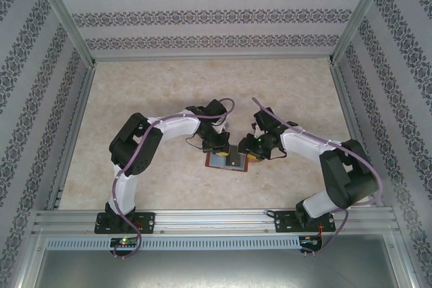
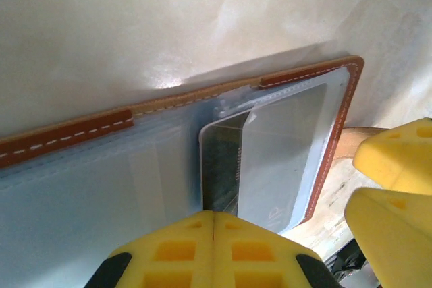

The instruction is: Take the credit cards out of the card holder

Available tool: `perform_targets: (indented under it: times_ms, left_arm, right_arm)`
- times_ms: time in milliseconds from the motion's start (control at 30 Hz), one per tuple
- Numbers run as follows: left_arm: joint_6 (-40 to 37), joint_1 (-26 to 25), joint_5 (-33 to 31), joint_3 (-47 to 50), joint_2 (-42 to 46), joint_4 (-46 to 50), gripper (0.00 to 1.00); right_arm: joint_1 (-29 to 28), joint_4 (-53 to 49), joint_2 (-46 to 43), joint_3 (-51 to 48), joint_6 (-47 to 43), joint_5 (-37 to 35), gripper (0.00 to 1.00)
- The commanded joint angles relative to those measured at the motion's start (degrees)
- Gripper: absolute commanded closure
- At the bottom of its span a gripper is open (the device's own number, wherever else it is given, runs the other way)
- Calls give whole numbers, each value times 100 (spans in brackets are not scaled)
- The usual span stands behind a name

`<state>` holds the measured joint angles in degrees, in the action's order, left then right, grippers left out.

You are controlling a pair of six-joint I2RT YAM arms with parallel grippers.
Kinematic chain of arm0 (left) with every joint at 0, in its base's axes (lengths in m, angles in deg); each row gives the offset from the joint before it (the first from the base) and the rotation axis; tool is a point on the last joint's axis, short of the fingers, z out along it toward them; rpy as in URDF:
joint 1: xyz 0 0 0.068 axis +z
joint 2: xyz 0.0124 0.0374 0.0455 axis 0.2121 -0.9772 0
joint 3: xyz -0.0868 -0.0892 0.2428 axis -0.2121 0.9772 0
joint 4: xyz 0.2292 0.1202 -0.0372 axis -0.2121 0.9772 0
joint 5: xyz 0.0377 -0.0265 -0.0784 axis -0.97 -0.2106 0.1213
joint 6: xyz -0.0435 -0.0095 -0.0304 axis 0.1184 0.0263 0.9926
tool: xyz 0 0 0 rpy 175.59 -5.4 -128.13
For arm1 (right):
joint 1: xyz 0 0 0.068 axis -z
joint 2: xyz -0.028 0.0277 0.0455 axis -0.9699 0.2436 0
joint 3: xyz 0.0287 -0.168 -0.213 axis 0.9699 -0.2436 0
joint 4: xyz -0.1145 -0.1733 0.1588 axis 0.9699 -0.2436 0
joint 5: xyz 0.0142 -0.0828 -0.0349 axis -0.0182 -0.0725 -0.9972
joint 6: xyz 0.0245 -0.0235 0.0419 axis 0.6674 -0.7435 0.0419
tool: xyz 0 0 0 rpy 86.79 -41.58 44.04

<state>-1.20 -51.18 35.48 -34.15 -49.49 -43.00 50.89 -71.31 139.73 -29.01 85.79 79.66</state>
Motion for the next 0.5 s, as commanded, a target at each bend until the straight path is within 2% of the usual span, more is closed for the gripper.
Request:
perform_targets:
  times_ms: [0,200,467]
  left_arm:
    - [97,31,-108,-52,323,10,98]
    - [298,148,-24,160,322,-323,94]
    - [737,189,477,497,263,-1120,84]
  right_arm:
    - [-95,339,-123,139,184,295,58]
    - [-162,667,278,183,231,499,58]
    - [-144,486,633,10,109,158,59]
